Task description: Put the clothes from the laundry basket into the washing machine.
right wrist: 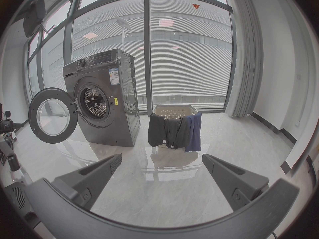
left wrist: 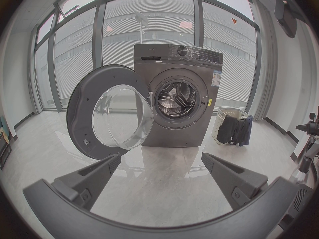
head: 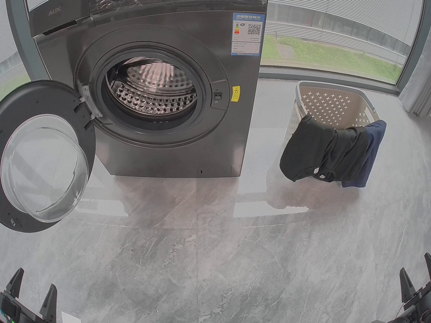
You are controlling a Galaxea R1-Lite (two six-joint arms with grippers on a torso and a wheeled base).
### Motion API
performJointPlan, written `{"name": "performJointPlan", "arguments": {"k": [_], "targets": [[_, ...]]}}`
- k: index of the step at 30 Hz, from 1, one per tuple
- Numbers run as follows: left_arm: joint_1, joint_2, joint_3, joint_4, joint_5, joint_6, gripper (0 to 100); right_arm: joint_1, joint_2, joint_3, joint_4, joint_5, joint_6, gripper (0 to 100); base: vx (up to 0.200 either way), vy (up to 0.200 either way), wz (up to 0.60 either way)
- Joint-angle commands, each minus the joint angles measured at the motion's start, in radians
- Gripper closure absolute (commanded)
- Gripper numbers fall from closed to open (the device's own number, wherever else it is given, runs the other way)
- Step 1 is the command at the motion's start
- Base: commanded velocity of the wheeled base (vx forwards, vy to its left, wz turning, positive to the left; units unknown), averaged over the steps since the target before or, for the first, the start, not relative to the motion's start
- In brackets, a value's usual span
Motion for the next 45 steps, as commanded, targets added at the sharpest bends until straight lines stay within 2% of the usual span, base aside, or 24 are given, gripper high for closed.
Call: {"name": "performJointPlan", "arguments": {"k": [1, 15, 30, 45], "targets": [[0.001, -0.009, 0.016, 0.0, 0.0, 0.001, 0, 0.0, -0.004, 0.018, 0.0, 0.0, 0.0, 0, 0.0, -0.2, 0.0], [0.001, -0.009, 0.016, 0.0, 0.0, -0.004, 0, 0.0, -0.004, 0.018, 0.0, 0.0, 0.0, 0, 0.0, -0.2, 0.0], [0.001, -0.009, 0.016, 0.0, 0.0, -0.001, 0, 0.001, -0.004, 0.018, 0.0, 0.0, 0.0, 0, 0.0, 0.0, 0.0], [0.001, -0.009, 0.016, 0.0, 0.003, -0.005, 0, 0.0, -0.004, 0.018, 0.0, 0.0, 0.0, 0, 0.0, -0.2, 0.0]]}}
